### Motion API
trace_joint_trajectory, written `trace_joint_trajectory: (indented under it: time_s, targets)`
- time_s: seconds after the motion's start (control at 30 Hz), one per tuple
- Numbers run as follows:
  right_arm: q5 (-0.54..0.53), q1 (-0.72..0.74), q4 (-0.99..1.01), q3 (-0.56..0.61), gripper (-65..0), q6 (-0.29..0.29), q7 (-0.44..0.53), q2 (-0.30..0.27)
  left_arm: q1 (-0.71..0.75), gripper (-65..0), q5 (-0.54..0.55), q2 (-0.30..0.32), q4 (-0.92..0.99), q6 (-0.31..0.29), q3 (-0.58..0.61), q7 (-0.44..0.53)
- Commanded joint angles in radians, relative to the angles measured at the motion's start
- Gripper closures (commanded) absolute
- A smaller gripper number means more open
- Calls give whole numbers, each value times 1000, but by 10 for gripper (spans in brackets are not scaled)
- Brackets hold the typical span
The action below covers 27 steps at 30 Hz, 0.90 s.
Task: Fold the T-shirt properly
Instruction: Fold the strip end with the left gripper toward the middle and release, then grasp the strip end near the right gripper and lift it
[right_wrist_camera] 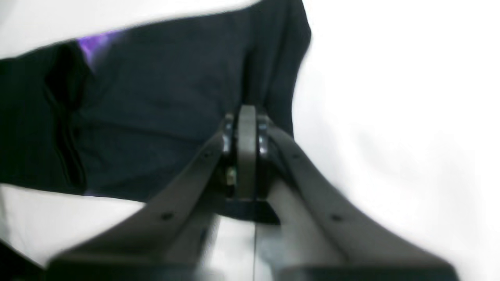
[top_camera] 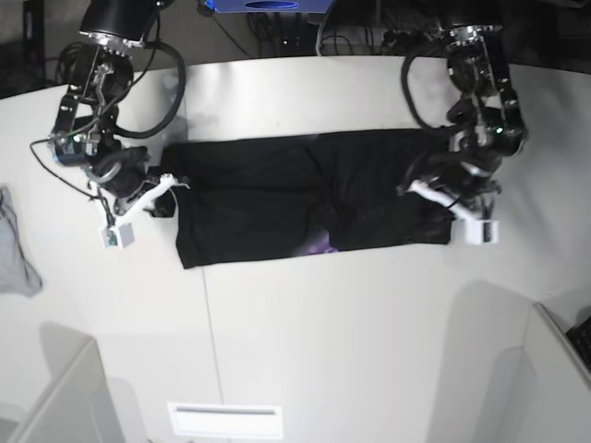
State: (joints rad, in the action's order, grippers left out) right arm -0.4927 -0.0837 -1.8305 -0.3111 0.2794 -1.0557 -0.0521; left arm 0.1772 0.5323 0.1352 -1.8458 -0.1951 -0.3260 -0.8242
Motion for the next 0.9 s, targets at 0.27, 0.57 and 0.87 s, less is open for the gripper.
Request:
trace_joint_trajectory:
  time_s: [0.27,0.57,0.87]
  targets:
    - [-358,134,272,-95,-434,4,-42,-76,138,0,-2,90,54,-286,-411,22]
    - [-384,261,519,-24,-437,4,-34,-117,175,0,-177,85,212,-416,-477,167]
    - [-300,266,576,65,-438,4,-34,-145,166,0,-188,51,212,-419,-465,174]
